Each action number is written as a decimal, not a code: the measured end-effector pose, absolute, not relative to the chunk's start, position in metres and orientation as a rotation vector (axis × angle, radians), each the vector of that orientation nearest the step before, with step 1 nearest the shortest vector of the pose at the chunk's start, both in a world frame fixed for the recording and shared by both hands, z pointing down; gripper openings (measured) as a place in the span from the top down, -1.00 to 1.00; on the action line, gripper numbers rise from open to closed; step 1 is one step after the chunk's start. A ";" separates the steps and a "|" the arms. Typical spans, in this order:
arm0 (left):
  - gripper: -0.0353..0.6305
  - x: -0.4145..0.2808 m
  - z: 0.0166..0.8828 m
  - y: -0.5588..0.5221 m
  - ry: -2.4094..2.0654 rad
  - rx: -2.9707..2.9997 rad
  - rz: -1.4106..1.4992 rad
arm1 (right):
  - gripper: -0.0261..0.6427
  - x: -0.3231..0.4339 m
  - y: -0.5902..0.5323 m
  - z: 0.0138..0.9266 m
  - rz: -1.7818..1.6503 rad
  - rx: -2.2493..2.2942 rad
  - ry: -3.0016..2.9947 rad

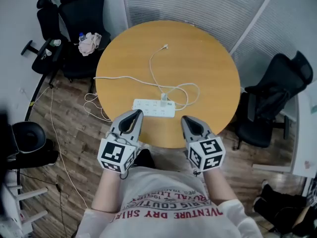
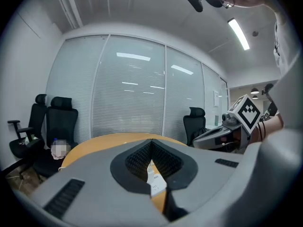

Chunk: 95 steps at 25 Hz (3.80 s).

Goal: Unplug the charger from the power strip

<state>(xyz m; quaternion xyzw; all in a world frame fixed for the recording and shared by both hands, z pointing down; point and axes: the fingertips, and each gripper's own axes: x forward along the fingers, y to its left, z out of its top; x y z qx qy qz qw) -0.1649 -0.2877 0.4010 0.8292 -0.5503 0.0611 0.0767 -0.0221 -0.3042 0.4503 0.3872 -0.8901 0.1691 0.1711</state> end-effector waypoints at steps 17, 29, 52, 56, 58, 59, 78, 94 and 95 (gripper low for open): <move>0.79 -0.180 0.565 -0.384 -1.054 2.551 0.493 | 0.83 -0.073 -0.372 0.574 0.712 1.208 -2.247; 0.79 -0.159 0.663 -0.376 -0.840 2.414 0.839 | 0.71 -0.086 -0.372 0.631 0.773 1.125 -2.118; 0.79 -0.156 0.677 -0.377 -0.741 2.359 0.887 | 0.41 -0.097 -0.408 0.673 0.848 1.254 -1.923; 0.79 -0.155 0.676 -0.376 -0.755 2.359 0.903 | 0.44 -0.096 -0.407 0.672 0.841 1.278 -1.892; 0.80 -0.155 0.676 -0.377 -0.763 2.359 0.901 | 0.44 -0.096 -0.406 0.669 0.818 1.283 -1.882; 0.79 -0.155 0.676 -0.377 -0.764 2.353 0.904 | 0.44 -0.096 -0.407 0.667 0.808 1.289 -1.884; 0.79 -0.159 0.673 -0.383 -0.849 2.295 0.873 | 0.44 -0.094 -0.402 0.586 0.638 1.266 -2.104; 0.79 -0.172 0.454 -0.423 -1.331 2.575 0.318 | 0.45 -0.092 -0.419 0.451 0.355 1.300 -2.447; 0.79 -0.173 0.438 -0.423 -1.358 2.599 0.284 | 0.45 -0.093 -0.419 0.443 0.334 1.303 -2.469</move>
